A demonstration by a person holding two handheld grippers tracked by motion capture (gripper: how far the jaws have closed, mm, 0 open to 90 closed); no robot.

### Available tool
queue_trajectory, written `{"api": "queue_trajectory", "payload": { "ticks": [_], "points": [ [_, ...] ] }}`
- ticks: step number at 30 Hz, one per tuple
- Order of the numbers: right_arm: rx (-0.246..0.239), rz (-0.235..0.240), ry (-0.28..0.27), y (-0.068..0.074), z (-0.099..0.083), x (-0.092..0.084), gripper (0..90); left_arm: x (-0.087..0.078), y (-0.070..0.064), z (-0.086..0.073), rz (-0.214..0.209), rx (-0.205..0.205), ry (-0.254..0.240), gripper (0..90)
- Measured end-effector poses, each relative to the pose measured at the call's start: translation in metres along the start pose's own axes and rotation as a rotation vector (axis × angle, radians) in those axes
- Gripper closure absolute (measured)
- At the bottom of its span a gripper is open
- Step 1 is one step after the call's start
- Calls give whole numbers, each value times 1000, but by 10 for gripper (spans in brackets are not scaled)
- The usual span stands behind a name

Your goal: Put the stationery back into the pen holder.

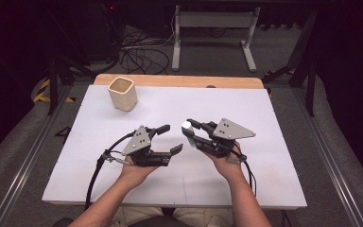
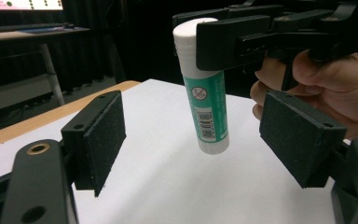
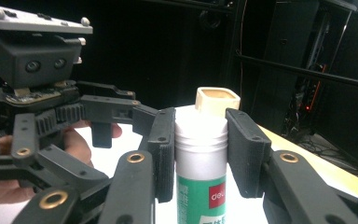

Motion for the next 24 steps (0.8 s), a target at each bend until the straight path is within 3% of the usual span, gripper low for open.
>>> {"api": "queue_trajectory", "payload": {
  "ticks": [14, 24],
  "points": [
    [20, 20, -26, 2, 1, 0, 653, 17, -4, -5, -14, -50, -17, 258],
    [32, 38, -53, 3, 2, 0, 653, 25, -7, -9, -31, -53, -22, 325]
  ]
}}
Point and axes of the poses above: each handheld gripper's, and its own axes: x roughly forward along the jaws, z roughly out of its top, y roughly to its left, the point moved 1 cm from there along x, roughly forward along the jaws, and after that the axes turned 1 degree about -y, right-handed, at the moved point
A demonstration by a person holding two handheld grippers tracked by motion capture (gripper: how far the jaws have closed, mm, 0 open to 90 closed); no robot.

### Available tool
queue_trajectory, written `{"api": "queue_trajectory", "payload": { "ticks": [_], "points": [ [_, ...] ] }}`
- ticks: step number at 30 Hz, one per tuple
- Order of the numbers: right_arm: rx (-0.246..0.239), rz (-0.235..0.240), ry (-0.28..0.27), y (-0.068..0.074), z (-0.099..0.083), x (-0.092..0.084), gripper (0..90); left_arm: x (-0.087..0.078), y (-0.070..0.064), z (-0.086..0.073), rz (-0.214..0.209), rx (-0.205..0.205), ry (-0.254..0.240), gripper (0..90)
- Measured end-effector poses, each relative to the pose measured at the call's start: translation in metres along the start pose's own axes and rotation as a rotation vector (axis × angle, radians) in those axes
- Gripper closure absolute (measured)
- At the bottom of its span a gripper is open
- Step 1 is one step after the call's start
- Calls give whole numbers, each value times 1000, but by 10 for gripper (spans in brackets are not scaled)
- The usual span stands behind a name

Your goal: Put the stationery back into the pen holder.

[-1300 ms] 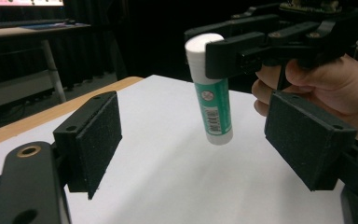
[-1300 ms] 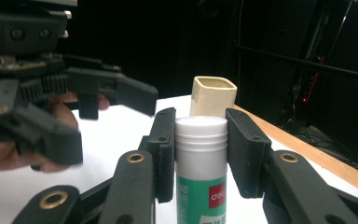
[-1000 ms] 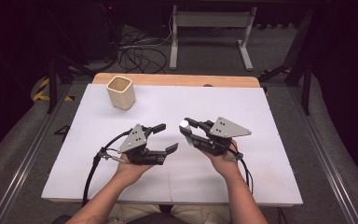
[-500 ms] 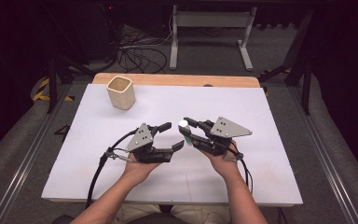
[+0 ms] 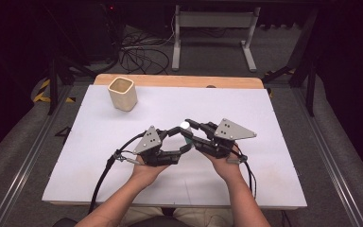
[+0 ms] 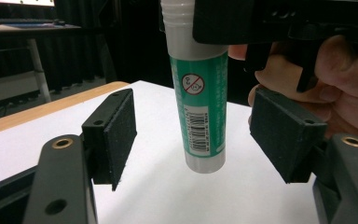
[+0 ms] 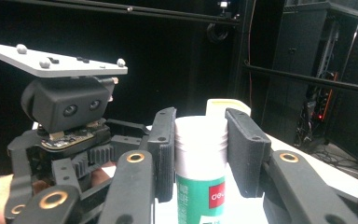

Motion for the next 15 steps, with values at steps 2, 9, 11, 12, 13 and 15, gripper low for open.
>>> {"api": "queue_trajectory", "payload": {
  "ticks": [2, 9, 11, 12, 13, 15],
  "points": [
    [-2, -1, -5, 0, 0, 0, 653, 1, 0, 0, -8, -11, -2, 343],
    [-4, 4, -29, 1, 0, 0, 653, 5, -1, -2, -22, -31, -12, 379],
    [-5, 5, -37, 2, 0, -1, 653, 5, -1, -3, -26, -39, -14, 395],
    [-4, 8, -41, 2, 1, -1, 653, 6, -1, -3, -30, -47, -18, 402],
    [-3, 11, -43, 2, 1, -1, 653, 6, -1, -3, -32, -51, -22, 412],
    [-1, 13, -47, 2, 1, -1, 653, 6, -1, -2, -33, -56, -34, 432]
  ]
}}
Point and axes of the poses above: each handheld gripper's, and its own axes: x roughly forward along the jaws, z roughly out of its top, y roughly to its left, the point moved 1 cm from there along x, roughly forward along the jaws, and after that the axes turned 1 degree about -y, right-handed, at the moved point
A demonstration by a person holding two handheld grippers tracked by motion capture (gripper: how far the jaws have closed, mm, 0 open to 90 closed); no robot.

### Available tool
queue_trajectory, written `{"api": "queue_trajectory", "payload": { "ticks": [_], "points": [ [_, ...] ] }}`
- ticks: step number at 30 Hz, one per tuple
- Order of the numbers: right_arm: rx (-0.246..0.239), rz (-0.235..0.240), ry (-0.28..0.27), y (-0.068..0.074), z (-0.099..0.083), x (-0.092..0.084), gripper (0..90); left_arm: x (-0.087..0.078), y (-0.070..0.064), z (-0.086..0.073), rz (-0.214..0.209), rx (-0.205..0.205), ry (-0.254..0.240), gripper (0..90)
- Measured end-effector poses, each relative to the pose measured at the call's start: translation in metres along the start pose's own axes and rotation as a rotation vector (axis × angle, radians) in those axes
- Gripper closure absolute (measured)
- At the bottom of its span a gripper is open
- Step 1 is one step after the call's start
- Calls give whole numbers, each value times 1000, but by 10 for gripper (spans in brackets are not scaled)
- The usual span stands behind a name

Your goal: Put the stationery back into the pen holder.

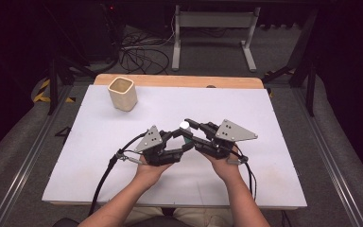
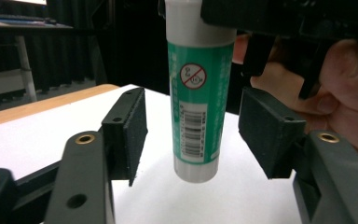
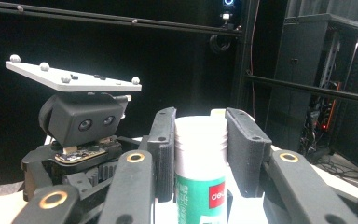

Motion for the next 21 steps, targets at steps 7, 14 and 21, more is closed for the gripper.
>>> {"api": "queue_trajectory", "payload": {
  "ticks": [7, 14, 21],
  "points": [
    [5, 4, -10, 1, -1, 0, 653, 0, 1, 0, -6, -9, -4, 490],
    [5, 6, -19, 1, -1, 0, 653, 0, 0, 1, -17, -9, -14, 558],
    [6, 7, -26, 2, 0, 0, 653, 0, 0, 1, -26, -9, -16, 648]
  ]
}}
Point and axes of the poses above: each handheld gripper's, and its own axes: x roughly forward along the jaws, z roughly out of its top, y roughly to its left, the point moved 1 cm from there along x, roughly forward along the jaws, and after that the axes turned 1 degree about -y, right-handed, at the moved point
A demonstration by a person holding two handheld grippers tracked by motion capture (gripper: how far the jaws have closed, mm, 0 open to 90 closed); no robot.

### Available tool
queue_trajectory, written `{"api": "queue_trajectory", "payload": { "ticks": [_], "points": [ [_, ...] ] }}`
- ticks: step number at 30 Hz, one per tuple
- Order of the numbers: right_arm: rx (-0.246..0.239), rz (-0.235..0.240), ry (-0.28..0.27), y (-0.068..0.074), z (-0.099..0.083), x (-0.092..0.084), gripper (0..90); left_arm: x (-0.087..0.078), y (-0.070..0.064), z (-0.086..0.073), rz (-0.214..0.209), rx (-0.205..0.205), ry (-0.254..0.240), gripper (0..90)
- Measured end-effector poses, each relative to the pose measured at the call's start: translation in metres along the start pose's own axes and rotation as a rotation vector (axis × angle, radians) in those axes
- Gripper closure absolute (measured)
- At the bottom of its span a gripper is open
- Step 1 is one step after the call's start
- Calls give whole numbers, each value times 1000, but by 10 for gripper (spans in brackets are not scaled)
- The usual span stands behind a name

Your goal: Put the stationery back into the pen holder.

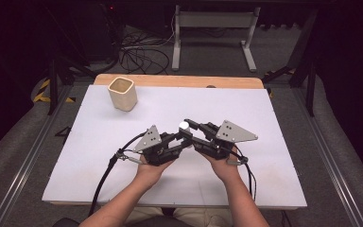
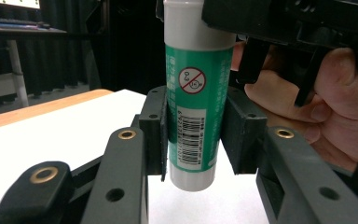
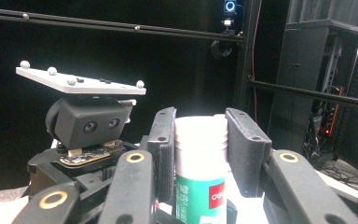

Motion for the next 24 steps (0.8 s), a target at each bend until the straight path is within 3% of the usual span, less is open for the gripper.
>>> {"api": "queue_trajectory", "payload": {
  "ticks": [11, 24],
  "points": [
    [5, 7, 3, -1, -1, 0, 647, -1, 0, 1, 9, 18, 19, 653],
    [39, 3, 54, -8, -3, -1, 541, -4, 9, 0, 58, 53, 72, 654]
  ]
}}
Point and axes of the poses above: each handheld gripper's, and its own axes: x roughly forward along the jaws, z roughly out of its top, y roughly to its left, the point moved 1 cm from there along x, roughly forward along the jaws, and after that the axes turned 1 degree about -y, right-handed, at the moved point
